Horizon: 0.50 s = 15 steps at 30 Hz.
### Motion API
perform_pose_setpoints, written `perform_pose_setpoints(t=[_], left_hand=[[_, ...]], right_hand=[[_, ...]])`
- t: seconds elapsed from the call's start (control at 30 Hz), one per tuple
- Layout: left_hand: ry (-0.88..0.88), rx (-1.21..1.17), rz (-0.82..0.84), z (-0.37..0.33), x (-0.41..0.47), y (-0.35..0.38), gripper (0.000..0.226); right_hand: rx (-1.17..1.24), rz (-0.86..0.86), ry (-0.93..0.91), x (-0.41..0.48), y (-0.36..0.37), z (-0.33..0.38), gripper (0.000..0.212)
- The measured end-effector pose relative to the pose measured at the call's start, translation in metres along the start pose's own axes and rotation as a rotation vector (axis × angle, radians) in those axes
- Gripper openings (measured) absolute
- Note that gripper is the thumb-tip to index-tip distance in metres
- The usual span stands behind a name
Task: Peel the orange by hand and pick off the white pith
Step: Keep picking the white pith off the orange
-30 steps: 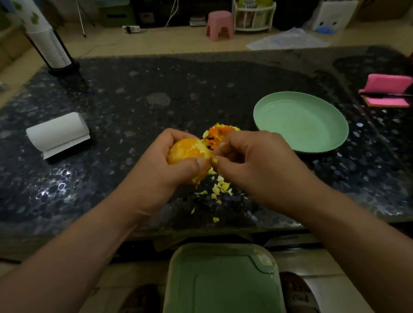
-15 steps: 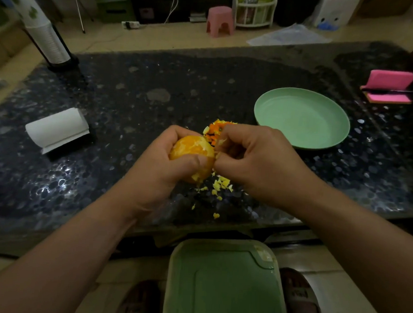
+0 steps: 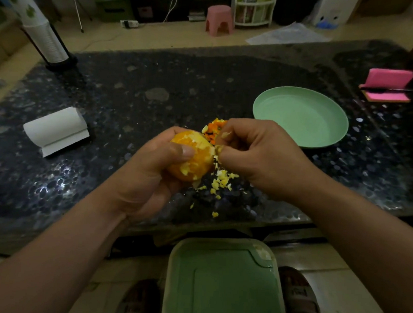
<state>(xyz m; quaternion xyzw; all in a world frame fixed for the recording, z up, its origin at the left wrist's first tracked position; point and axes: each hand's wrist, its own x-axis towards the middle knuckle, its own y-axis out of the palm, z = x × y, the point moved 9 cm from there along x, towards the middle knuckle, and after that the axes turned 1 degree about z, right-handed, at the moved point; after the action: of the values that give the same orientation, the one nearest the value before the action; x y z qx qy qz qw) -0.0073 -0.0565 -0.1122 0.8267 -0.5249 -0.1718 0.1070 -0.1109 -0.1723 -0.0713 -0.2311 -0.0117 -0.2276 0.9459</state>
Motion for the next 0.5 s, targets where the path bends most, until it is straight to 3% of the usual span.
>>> perform_pose_setpoints(t=[0.27, 0.5], left_hand=[[-0.027, -0.202, -0.055, -0.001, -0.002, 0.001, 0.062], [-0.013, -0.186, -0.265, 0.007, 0.002, -0.011, 0.037]], right_hand=[[0.004, -0.040, 0.080, 0.003, -0.007, -0.013, 0.019], [-0.395, -0.080, 0.172, 0.008, -0.005, -0.034, 0.018]])
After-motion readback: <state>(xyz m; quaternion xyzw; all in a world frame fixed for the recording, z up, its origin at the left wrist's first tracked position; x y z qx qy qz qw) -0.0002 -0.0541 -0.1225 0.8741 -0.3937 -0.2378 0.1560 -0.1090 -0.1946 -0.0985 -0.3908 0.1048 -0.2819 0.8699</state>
